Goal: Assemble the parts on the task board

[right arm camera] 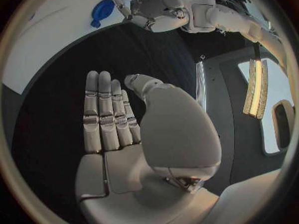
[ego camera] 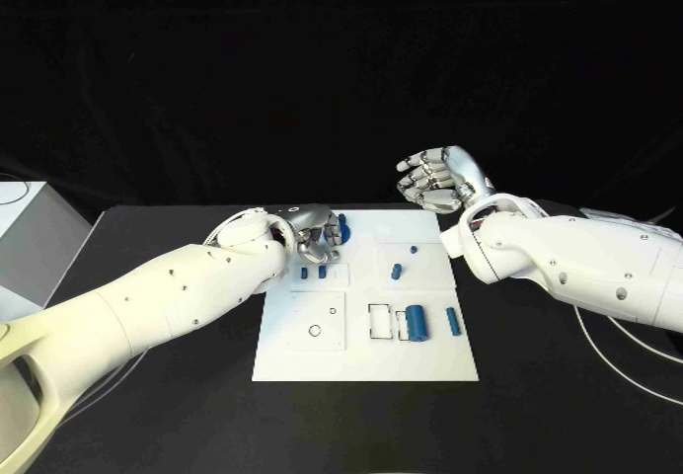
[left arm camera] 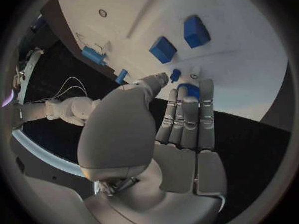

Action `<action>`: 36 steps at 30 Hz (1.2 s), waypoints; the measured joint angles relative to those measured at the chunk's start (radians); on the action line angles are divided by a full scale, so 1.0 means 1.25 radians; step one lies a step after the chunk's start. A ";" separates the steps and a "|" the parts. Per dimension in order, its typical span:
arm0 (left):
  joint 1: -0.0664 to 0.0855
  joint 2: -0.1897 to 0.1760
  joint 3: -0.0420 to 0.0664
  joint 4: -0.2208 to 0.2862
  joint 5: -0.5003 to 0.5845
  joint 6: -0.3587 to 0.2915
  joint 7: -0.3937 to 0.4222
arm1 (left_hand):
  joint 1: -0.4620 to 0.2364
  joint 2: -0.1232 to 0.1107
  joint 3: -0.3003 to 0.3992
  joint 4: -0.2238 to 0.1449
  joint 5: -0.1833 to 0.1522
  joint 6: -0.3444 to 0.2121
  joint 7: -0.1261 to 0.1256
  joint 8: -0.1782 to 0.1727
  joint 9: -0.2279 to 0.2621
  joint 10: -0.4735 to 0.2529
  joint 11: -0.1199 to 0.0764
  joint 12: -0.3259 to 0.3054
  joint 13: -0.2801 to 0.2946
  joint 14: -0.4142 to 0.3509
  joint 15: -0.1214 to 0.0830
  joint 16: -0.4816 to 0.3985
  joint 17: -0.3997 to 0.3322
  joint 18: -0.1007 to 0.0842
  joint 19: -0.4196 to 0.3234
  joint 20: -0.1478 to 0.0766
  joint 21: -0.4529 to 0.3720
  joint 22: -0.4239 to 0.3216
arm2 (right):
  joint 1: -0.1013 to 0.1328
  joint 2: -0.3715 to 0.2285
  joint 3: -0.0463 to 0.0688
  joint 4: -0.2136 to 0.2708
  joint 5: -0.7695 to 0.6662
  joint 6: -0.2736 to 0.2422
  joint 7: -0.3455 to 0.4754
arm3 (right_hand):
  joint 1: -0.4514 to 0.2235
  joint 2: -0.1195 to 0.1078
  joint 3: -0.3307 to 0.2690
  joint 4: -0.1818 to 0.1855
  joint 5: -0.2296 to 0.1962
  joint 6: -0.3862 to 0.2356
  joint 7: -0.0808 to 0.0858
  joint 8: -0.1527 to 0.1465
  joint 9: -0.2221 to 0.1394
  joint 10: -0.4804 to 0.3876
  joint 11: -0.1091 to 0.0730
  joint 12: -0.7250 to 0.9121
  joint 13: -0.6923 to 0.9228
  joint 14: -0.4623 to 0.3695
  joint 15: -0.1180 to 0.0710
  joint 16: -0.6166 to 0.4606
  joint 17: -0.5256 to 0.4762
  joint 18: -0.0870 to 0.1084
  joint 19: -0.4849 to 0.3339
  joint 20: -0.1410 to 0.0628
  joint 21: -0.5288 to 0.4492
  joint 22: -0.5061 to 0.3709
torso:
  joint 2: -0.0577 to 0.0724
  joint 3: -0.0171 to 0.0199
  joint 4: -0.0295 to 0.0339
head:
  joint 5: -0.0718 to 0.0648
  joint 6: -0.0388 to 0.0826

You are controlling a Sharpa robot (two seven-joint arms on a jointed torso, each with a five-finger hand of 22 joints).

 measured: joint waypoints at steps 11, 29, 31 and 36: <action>0.000 0.012 -0.006 -0.017 -0.008 0.009 -0.010 | 0.004 0.004 0.006 -0.006 0.000 0.015 -0.001 -0.008 0.001 0.012 0.000 -0.003 -0.004 0.020 0.000 0.029 0.021 0.000 0.017 0.003 0.033 0.038 | 0.001 0.000 0.000 0.005 0.015 -0.004 0.019 | -0.001 -0.001 0.000 0.000 0.000 -0.003 0.003 -0.004 -0.002 0.000 0.000 -0.009 -0.018 0.003 0.003 -0.013 -0.010 0.000 -0.003 0.003 -0.010 -0.013 | -0.001 -0.0005 0.0006 | -0.002 -0.005; 0.000 0.022 -0.014 -0.028 -0.009 0.019 -0.011 | 0.012 0.012 0.032 -0.019 0.000 0.045 -0.005 -0.023 0.006 0.049 -0.011 -0.006 -0.008 0.040 -0.009 0.062 0.038 0.000 0.030 -0.001 0.068 0.074 | 0.002 0.001 0.000 0.009 0.020 -0.005 0.021 | -0.008 0.000 -0.002 -0.002 0.000 -0.005 0.005 -0.007 -0.004 0.002 0.002 -0.012 -0.028 0.003 0.003 -0.022 -0.016 0.000 0.000 0.006 -0.019 -0.023 | -0.002 -0.0003 0.0009 | -0.003 -0.009; 0.000 0.023 -0.014 -0.029 -0.009 0.020 -0.011 | 0.012 0.012 0.032 -0.019 0.000 0.045 -0.005 -0.023 0.007 0.049 -0.011 -0.009 -0.008 0.040 -0.009 0.062 0.038 0.000 0.030 -0.001 0.068 0.075 | 0.002 0.002 0.000 0.010 0.020 -0.005 0.021 | -0.008 0.000 -0.002 -0.002 0.000 -0.005 0.005 -0.007 -0.004 0.003 0.003 -0.014 -0.028 0.003 0.003 -0.022 -0.016 0.000 0.000 0.006 -0.019 -0.024 | -0.002 -0.0001 0.0009 | -0.003 -0.009; 0.001 0.026 -0.015 -0.033 -0.008 0.022 -0.010 | 0.015 0.015 0.039 -0.021 0.000 0.051 -0.005 -0.025 0.008 0.056 -0.013 -0.011 -0.010 0.043 -0.011 0.067 0.039 0.000 0.030 -0.001 0.073 0.081 | 0.002 0.002 0.000 0.010 0.020 -0.004 0.020 | -0.008 0.000 -0.002 -0.002 0.000 -0.005 0.005 -0.007 -0.005 0.003 0.003 -0.015 -0.030 0.003 0.003 -0.025 -0.017 0.000 0.000 0.006 -0.018 -0.025 | -0.002 0.0000 0.0009 | -0.003 -0.010</action>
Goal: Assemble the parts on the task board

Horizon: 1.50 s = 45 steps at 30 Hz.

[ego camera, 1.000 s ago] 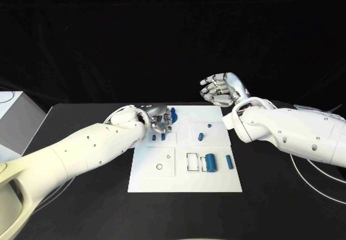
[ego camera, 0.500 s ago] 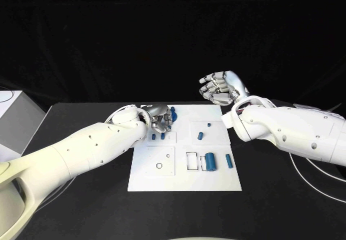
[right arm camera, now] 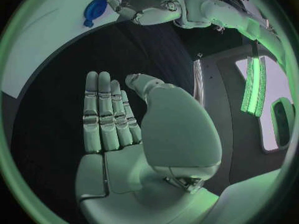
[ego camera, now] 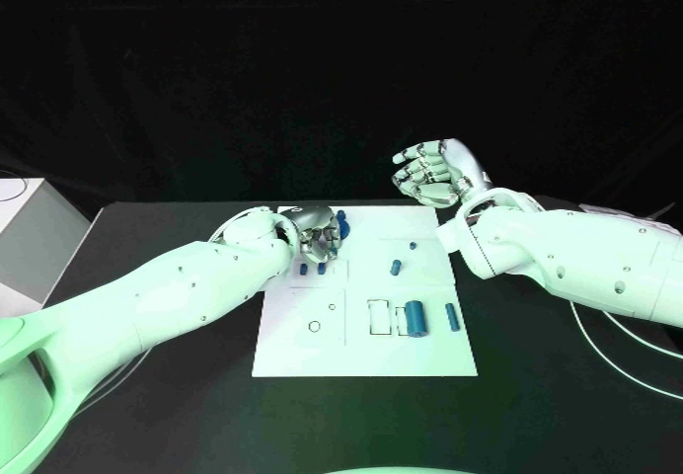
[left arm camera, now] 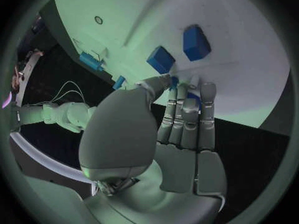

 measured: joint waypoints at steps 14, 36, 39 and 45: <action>0.003 0.006 -0.002 -0.011 0.002 -0.001 0.002 | 0.023 0.023 0.030 -0.027 0.000 0.048 0.004 -0.012 0.018 0.066 -0.012 -0.043 -0.016 0.062 -0.013 0.039 0.051 0.000 0.018 -0.019 0.044 0.045 | 0.000 0.000 0.000 0.003 0.000 0.001 -0.002 | 0.000 0.000 0.002 -0.002 0.000 0.000 0.000 0.000 0.000 0.000 0.000 0.000 -0.003 0.000 0.000 -0.003 -0.002 0.000 -0.003 0.003 -0.003 -0.004 | 0.000 0.0004 -0.0001 | 0.000 -0.002; -0.001 -0.012 -0.004 0.011 0.041 -0.067 0.035 | 0.022 0.043 0.057 -0.078 -0.007 0.084 0.004 -0.048 0.042 0.147 -0.016 -0.128 -0.018 0.134 -0.023 0.059 0.110 -0.013 0.086 -0.029 0.123 0.137 | 0.000 0.001 0.000 0.004 0.001 0.001 -0.006 | 0.000 0.000 0.002 -0.002 0.003 0.000 0.000 -0.003 -0.001 0.000 0.000 -0.003 -0.008 -0.003 0.003 -0.006 -0.006 0.000 -0.003 0.003 -0.010 -0.010 | -0.001 -0.0004 -0.0003 | 0.001 0.005; -0.001 -0.026 -0.001 0.029 0.049 -0.074 0.037 | 0.021 0.044 0.057 -0.078 -0.008 0.086 0.006 -0.048 0.042 0.149 -0.017 -0.129 -0.019 0.134 -0.023 0.059 0.110 -0.013 0.086 -0.029 0.123 0.137 | 0.000 -0.001 0.000 0.004 0.001 0.001 -0.007 | 0.000 0.000 0.002 -0.002 0.003 0.000 0.000 -0.003 -0.001 0.000 0.000 -0.003 -0.009 -0.003 0.003 -0.006 -0.006 0.000 -0.003 0.003 -0.010 -0.011 | -0.001 -0.0006 0.0001 | 0.001 0.005; -0.001 -0.056 0.010 0.064 0.064 -0.079 0.039 | 0.017 0.048 0.057 -0.078 -0.008 0.087 0.007 -0.052 0.042 0.153 -0.016 -0.135 -0.019 0.134 -0.023 0.059 0.110 -0.013 0.086 -0.029 0.123 0.137 | 0.000 -0.003 0.000 0.005 0.001 0.001 -0.008 | 0.000 0.000 0.002 -0.002 0.003 0.000 -0.001 -0.003 -0.001 0.000 0.000 -0.003 -0.010 -0.003 0.003 -0.011 -0.006 0.000 -0.003 0.003 -0.010 -0.012 | -0.002 -0.0006 0.0018 | 0.000 0.003</action>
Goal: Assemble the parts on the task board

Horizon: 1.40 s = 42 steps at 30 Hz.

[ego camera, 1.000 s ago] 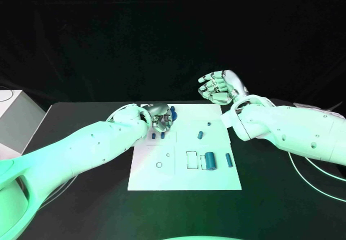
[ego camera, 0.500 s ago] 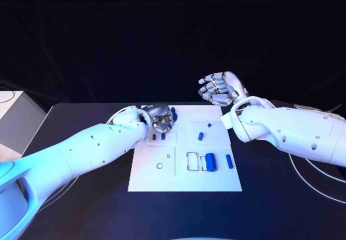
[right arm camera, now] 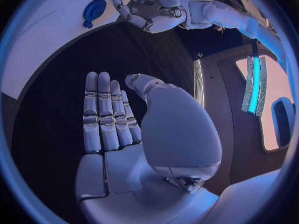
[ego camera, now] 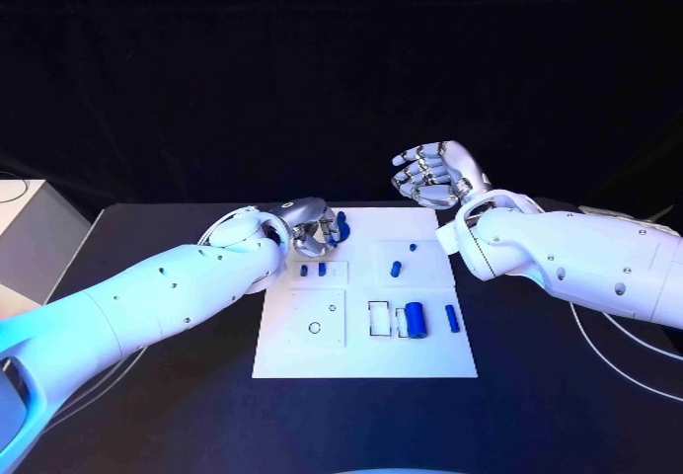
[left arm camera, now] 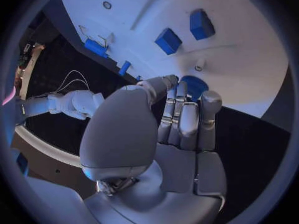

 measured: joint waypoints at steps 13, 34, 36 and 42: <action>0.000 -0.040 0.004 0.020 0.013 0.020 -0.005 | 0.000 0.000 0.000 0.000 0.002 0.003 -0.003 0.000 0.002 0.003 -0.003 -0.005 0.001 0.000 0.000 0.000 -0.007 0.000 0.000 0.000 0.000 -0.003 | 0.000 -0.004 0.000 -0.001 0.000 0.001 -0.002 | -0.003 0.003 0.000 0.000 0.000 0.000 0.000 0.000 0.000 0.000 0.000 0.000 -0.002 0.000 0.000 0.000 -0.001 0.000 0.000 0.000 -0.003 -0.002 | -0.003 -0.0008 0.0021 | 0.001 -0.004; 0.000 -0.055 0.004 0.017 0.010 0.042 -0.020 | -0.004 -0.005 0.000 0.000 0.002 0.003 -0.003 -0.003 0.005 0.004 -0.004 -0.007 0.001 0.000 0.000 0.000 -0.007 0.000 0.000 0.000 0.000 -0.003 | 0.000 -0.005 0.000 -0.002 0.000 0.001 -0.003 | -0.003 0.003 0.000 0.000 0.000 0.000 0.000 0.000 0.000 0.000 0.000 0.000 -0.003 0.000 0.000 0.000 -0.002 0.000 0.000 0.000 -0.003 -0.004 | -0.001 0.0005 0.0012 | 0.003 -0.007; -0.001 -0.052 0.004 0.014 0.010 0.045 -0.020 | -0.005 -0.005 0.000 0.000 0.002 0.003 -0.003 -0.003 0.005 0.004 -0.004 -0.007 0.002 0.000 0.000 0.000 -0.007 0.000 0.000 0.000 0.000 -0.003 | 0.000 -0.005 0.000 -0.002 0.000 0.001 -0.003 | -0.003 0.003 0.000 0.000 0.000 0.000 0.000 0.000 0.000 0.000 0.000 0.000 -0.003 0.000 0.000 0.000 -0.003 0.000 0.000 0.000 -0.003 -0.005 | -0.001 0.0005 0.0011 | 0.004 -0.008; -0.001 -0.047 0.004 0.009 0.011 0.049 -0.021 | -0.006 -0.006 -0.001 0.000 0.002 0.003 -0.003 -0.003 0.005 0.005 -0.004 -0.007 0.002 0.000 0.000 0.000 -0.007 0.000 0.000 0.000 0.000 -0.003 | 0.000 -0.004 0.000 -0.002 0.000 0.001 -0.004 | -0.003 0.003 0.000 0.000 0.000 0.000 0.000 0.000 0.000 0.000 0.000 0.000 -0.003 0.000 0.000 0.000 -0.003 0.000 0.000 0.000 -0.003 -0.005 | -0.001 0.0005 0.0007 | 0.006 -0.008</action>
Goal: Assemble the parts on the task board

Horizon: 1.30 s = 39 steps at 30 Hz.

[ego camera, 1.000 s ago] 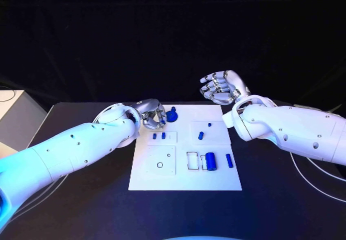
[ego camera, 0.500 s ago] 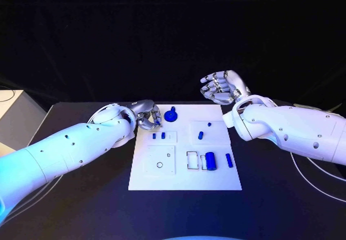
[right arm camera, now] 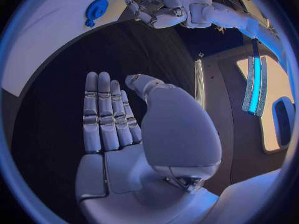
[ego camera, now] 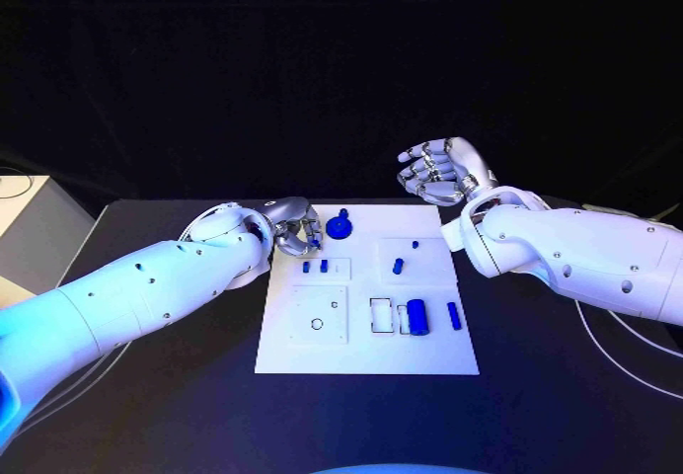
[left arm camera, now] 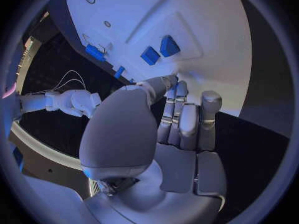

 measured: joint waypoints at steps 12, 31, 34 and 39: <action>0.000 0.011 -0.001 -0.013 0.000 0.004 -0.001 | -0.006 0.000 -0.002 -0.002 0.000 0.002 -0.001 0.000 0.000 0.005 0.000 -0.001 0.001 0.000 0.000 0.000 0.000 0.000 0.000 0.000 0.000 0.000 | 0.000 0.000 0.000 0.001 0.000 0.000 0.000 | 0.000 0.000 0.002 -0.002 0.003 0.000 0.000 0.000 -0.001 0.002 0.002 0.000 -0.001 0.000 0.000 -0.003 0.000 0.000 0.000 0.000 0.000 -0.001 | 0.000 0.0005 -0.0005 | -0.003 0.001; 0.001 0.027 -0.012 -0.029 0.001 0.012 0.000 | -0.008 -0.002 -0.002 -0.002 -0.001 0.005 -0.001 -0.005 0.001 0.005 0.000 -0.005 0.003 0.000 0.000 0.000 0.000 0.000 0.000 0.000 0.000 -0.002 | 0.000 0.000 0.000 0.005 0.000 0.000 0.000 | 0.000 0.000 0.002 -0.002 0.003 0.000 0.000 0.000 -0.001 0.002 0.002 0.000 -0.003 0.000 0.000 -0.003 -0.001 0.000 0.000 0.000 0.000 -0.003 | 0.000 0.0001 -0.0002 | -0.008 -0.003; 0.001 0.027 -0.012 -0.030 0.001 0.012 0.000 | -0.008 -0.002 -0.002 -0.002 -0.001 0.005 -0.001 -0.005 0.001 0.005 0.000 -0.005 0.003 0.000 0.000 0.000 -0.001 0.000 0.000 0.000 0.000 -0.002 | 0.000 0.000 0.000 0.005 0.000 0.000 0.000 | 0.000 0.000 0.002 -0.002 0.003 0.000 0.000 0.000 -0.001 0.002 0.002 0.000 -0.003 0.000 0.000 -0.003 -0.001 0.000 0.000 0.000 0.000 -0.003 | 0.000 0.0001 0.0000 | -0.009 -0.003; 0.002 0.027 -0.014 -0.030 0.000 0.012 -0.001 | -0.008 -0.002 -0.010 -0.009 -0.001 0.010 -0.007 -0.007 0.002 0.011 -0.006 -0.006 0.005 0.000 0.000 0.000 0.001 0.000 0.000 0.000 0.000 -0.003 | 0.000 0.000 0.000 0.005 0.000 0.000 0.000 | 0.000 0.000 0.002 -0.002 0.003 0.000 0.000 0.000 -0.001 0.002 0.002 0.000 -0.003 0.000 0.000 -0.003 -0.001 0.000 0.000 0.000 -0.003 -0.003 | 0.000 0.0001 0.0000 | -0.008 -0.002</action>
